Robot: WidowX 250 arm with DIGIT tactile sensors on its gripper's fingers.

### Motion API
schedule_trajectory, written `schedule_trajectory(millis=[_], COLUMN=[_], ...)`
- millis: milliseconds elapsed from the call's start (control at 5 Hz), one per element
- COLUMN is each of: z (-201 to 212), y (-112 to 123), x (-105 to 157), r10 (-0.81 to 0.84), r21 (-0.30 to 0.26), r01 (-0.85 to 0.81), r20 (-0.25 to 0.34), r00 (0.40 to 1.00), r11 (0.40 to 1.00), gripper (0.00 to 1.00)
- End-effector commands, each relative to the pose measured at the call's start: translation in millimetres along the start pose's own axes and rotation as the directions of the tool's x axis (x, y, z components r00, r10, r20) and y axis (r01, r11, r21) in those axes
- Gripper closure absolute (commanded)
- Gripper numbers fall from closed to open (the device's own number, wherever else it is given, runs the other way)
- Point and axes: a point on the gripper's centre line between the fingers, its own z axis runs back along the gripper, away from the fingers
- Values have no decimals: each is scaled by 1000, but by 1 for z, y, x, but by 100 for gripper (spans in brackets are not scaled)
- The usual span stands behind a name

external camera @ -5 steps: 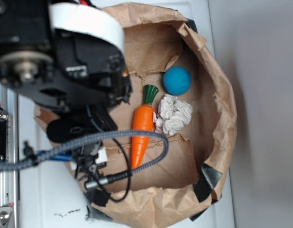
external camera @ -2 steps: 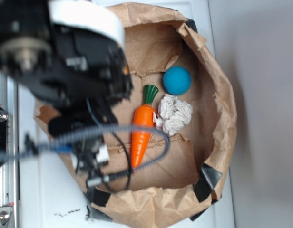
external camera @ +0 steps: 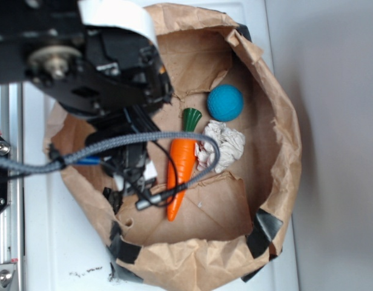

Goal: Grab the plastic pickle.

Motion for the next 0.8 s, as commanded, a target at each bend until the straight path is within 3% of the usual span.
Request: schedule_trajectory(millis=[0, 600], z=[-33, -57], y=[3, 18], x=[5, 14], r10=[47, 131], r21=[55, 29], r01=[-49, -132], r20=[43, 33], r00=[998, 991], r11=[997, 991], gripper=[0, 0])
